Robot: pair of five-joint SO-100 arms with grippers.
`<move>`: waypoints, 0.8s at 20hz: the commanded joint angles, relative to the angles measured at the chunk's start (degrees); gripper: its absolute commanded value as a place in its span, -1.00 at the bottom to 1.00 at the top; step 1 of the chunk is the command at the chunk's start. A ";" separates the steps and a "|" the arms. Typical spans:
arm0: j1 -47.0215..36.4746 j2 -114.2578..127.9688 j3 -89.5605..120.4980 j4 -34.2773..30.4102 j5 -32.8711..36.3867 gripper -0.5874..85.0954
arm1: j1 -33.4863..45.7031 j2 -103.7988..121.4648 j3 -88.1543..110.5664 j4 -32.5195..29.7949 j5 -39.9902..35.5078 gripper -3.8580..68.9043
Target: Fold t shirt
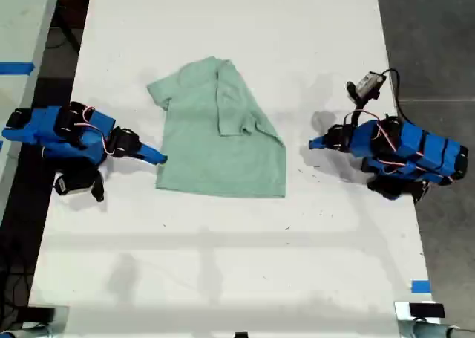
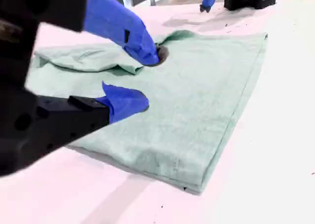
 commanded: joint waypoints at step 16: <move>-58.01 -62.75 -33.75 -6.77 27.51 -0.57 | 1.14 0.97 3.43 5.36 14.24 -0.87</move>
